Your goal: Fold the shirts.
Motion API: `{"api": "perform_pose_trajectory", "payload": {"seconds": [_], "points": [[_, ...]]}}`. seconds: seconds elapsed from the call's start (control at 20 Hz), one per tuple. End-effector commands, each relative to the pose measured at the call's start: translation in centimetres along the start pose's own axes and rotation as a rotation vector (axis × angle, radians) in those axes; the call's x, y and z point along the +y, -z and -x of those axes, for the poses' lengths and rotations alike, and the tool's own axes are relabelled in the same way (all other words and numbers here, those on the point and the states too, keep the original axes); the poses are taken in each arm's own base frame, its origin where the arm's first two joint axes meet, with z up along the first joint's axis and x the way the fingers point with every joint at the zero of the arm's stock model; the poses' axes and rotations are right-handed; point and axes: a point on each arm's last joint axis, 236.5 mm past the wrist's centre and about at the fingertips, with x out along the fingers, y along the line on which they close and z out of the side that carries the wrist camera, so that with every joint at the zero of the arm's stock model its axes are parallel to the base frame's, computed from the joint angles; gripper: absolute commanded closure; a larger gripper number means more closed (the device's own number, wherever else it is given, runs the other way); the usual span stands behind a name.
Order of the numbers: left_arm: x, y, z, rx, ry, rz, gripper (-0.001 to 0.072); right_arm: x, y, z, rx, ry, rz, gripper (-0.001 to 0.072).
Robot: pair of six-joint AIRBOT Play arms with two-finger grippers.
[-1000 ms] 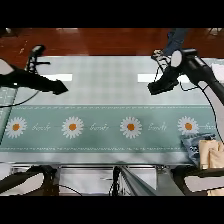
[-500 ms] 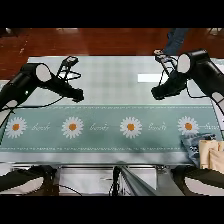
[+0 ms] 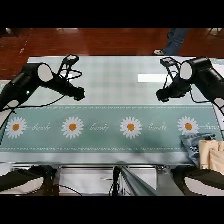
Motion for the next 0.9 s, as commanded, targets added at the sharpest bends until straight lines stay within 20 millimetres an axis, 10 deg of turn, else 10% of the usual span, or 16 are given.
{"api": "perform_pose_trajectory", "payload": {"seconds": [0.0, 0.85], "points": [[0.01, -0.04, 0.00, -0.001, -0.001, 0.000, 0.0165, -0.33, -0.08, -0.02, -0.006, 0.013, 0.003, 0.0248], [0.02, -0.01, -0.07, 0.001, 0.000, 0.000, 0.0165, -0.33, -0.09, -0.02, -0.006, 0.013, 0.003, 0.0248]]}}
